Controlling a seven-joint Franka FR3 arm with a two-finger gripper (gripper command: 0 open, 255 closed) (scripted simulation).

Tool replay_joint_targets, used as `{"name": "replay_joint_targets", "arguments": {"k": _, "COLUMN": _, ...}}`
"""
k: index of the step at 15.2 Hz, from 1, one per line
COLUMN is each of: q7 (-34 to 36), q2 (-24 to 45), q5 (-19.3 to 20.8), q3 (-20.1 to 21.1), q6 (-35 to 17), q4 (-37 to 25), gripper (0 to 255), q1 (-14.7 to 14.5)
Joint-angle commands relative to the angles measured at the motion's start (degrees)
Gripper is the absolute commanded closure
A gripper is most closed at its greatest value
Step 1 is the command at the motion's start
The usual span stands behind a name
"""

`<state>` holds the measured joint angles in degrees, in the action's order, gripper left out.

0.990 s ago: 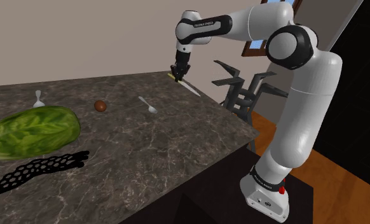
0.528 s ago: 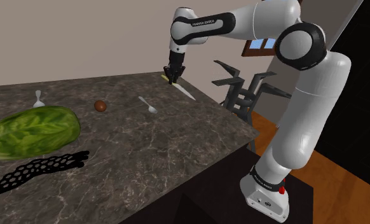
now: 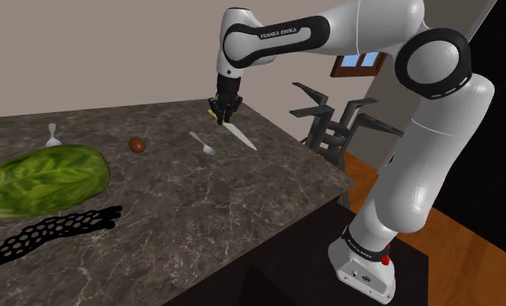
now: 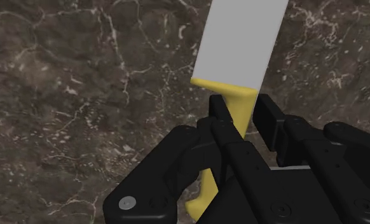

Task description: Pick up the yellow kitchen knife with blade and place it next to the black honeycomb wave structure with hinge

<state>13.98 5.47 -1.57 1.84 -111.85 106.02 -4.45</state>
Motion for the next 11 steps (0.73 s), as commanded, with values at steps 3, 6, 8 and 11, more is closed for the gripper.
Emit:
{"name": "replay_joint_targets", "arguments": {"k": 3, "q7": 5.33, "q2": -1.02, "q5": 0.23, "q3": 2.37, "q6": -0.25, "q4": 1.13, "gripper": 255, "q1": -2.81}}
{"name": "replay_joint_targets", "arguments": {"k": 6, "q7": 9.35, "q2": -1.03, "q5": 0.42, "q3": 4.20, "q6": -0.38, "q4": 1.17, "gripper": 255, "q1": -4.94}}
{"name": "replay_joint_targets", "arguments": {"k": 8, "q7": 12.04, "q2": -0.76, "q5": 0.59, "q3": 5.40, "q6": -0.39, "q4": 0.86, "gripper": 255, "q1": -6.38}}
{"name": "replay_joint_targets", "arguments": {"k": 11, "q7": 16.12, "q2": 0.03, "q5": 0.93, "q3": 7.18, "q6": -0.29, "q4": -0.11, "gripper": 255, "q1": -8.55}}
